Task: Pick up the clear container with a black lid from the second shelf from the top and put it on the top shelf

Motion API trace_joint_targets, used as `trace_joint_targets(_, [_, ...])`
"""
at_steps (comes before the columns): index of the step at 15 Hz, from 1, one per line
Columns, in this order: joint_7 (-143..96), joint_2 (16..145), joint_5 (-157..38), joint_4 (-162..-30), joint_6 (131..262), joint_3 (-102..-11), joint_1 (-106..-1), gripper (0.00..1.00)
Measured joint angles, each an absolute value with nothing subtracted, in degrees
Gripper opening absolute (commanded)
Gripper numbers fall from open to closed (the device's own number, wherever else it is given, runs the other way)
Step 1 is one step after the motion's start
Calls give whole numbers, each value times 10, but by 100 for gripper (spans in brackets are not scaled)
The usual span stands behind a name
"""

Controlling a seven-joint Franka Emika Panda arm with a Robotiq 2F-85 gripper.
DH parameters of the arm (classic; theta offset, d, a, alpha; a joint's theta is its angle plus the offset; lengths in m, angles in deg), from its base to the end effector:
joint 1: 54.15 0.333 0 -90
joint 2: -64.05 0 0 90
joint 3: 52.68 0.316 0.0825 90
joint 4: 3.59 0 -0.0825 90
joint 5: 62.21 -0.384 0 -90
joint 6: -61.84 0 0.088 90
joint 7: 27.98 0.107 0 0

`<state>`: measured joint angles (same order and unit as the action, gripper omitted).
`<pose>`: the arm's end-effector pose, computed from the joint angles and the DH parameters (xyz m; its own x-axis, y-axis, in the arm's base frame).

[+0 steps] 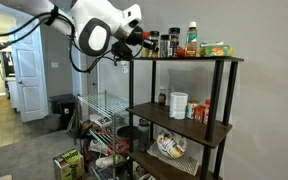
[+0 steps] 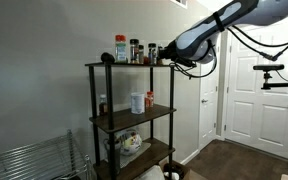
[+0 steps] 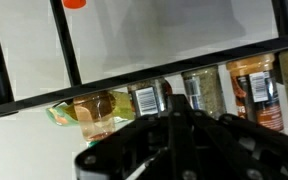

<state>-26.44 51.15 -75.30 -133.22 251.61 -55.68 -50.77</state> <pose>0.5170 -0.0229 0.6105 0.2797 -0.2579 0.9248 -0.1018 -0.9658 -0.2386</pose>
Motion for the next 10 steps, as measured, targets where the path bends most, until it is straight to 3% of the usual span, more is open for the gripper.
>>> trace_joint_targets(8, [-264, 410, -753, -1458, 2518, -603, -430, 0])
trace_joint_targets(9, [-264, 404, -753, -1465, 2518, -609, -423, 26])
trace_joint_targets(10, [-264, 400, -753, -1471, 2518, -615, -417, 2])
